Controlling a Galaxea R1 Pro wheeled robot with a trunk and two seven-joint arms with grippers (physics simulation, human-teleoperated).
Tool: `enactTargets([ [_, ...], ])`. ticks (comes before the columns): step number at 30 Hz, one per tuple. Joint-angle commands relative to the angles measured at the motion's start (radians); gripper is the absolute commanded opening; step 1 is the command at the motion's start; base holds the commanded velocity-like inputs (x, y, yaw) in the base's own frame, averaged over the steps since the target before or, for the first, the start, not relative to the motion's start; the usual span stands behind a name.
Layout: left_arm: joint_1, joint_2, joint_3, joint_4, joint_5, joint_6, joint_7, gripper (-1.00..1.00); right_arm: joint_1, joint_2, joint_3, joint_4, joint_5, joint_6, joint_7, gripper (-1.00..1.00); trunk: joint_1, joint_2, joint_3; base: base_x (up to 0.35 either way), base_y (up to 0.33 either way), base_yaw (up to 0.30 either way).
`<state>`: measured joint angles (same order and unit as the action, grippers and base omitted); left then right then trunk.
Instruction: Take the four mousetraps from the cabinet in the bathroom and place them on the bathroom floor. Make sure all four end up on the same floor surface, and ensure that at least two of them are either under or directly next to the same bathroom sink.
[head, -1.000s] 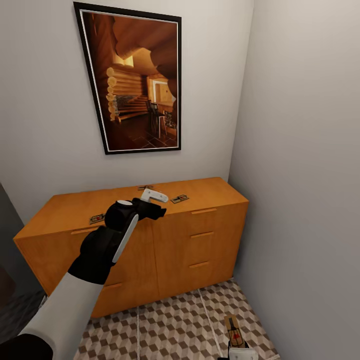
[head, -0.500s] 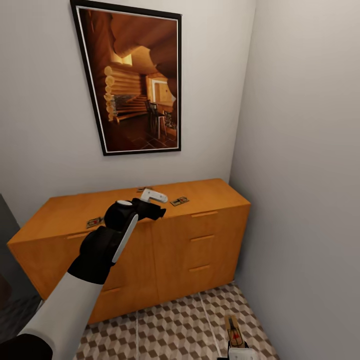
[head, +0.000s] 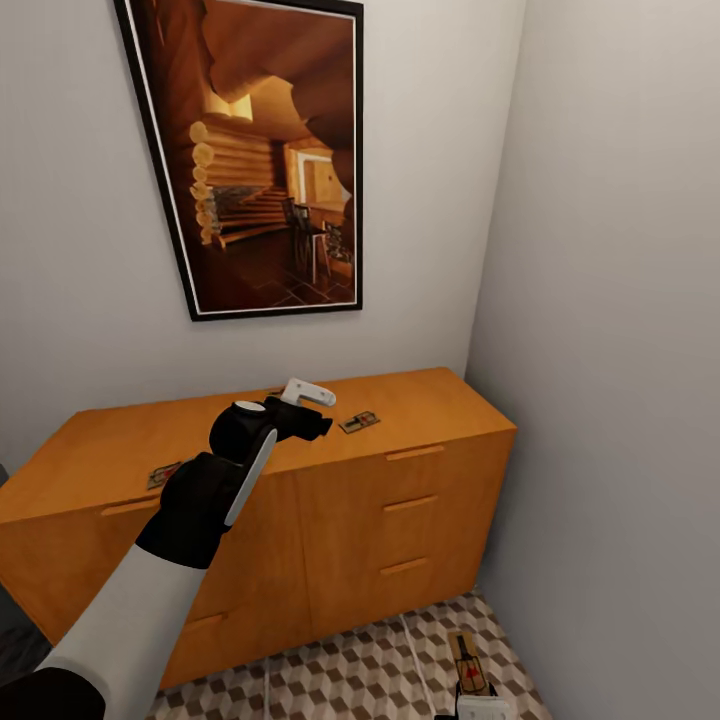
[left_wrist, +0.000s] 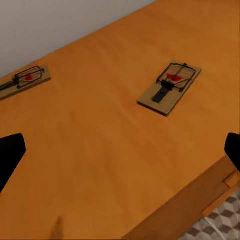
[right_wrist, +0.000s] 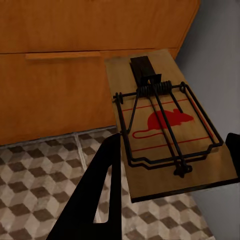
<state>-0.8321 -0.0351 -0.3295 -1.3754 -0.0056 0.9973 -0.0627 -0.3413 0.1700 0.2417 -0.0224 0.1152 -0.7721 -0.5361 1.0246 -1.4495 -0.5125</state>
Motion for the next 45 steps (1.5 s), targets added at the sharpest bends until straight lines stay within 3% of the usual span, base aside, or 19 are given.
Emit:
enactTargets([
  [1,-0.001,0.000,-0.003,0.001,-0.001,0.004,-0.004,1.00,-0.001,0.000,0.001,0.001,0.009,0.000,-0.010,-1.00,0.000,-0.001,-0.001,0.221,0.000,0.000],
  [8,-0.001,0.001,-0.031,0.007,-0.001,0.004,-0.017,1.00,-0.001,-0.004,0.000,0.004,0.007,-0.001,-0.010,-1.00,0.000,-0.001,-0.001,0.111,0.000,0.000],
  [17,-0.001,0.006,-0.035,0.003,-0.003,0.001,-0.174,1.00,0.037,-0.010,-0.002,0.007,0.003,0.000,0.058,-1.00,0.000,-0.001,-0.001,0.009,0.000,0.000],
  [31,-0.001,0.010,-0.050,0.004,-0.004,-0.009,-0.201,1.00,0.054,-0.010,-0.004,0.007,0.001,0.001,0.080,-1.00,0.000,-0.001,-0.001,0.000,0.000,0.000],
  [38,-0.001,0.018,-0.082,0.008,-0.004,-0.011,-0.234,1.00,0.054,-0.009,-0.004,0.007,0.001,0.002,0.080,-1.00,0.000,-0.001,-0.001,0.007,0.000,0.000],
  [45,-0.001,0.025,-0.091,0.013,-0.002,-0.011,-0.240,1.00,0.054,-0.008,-0.004,0.007,0.001,0.002,0.080,-1.00,0.000,-0.001,-0.001,0.200,0.000,0.000],
])
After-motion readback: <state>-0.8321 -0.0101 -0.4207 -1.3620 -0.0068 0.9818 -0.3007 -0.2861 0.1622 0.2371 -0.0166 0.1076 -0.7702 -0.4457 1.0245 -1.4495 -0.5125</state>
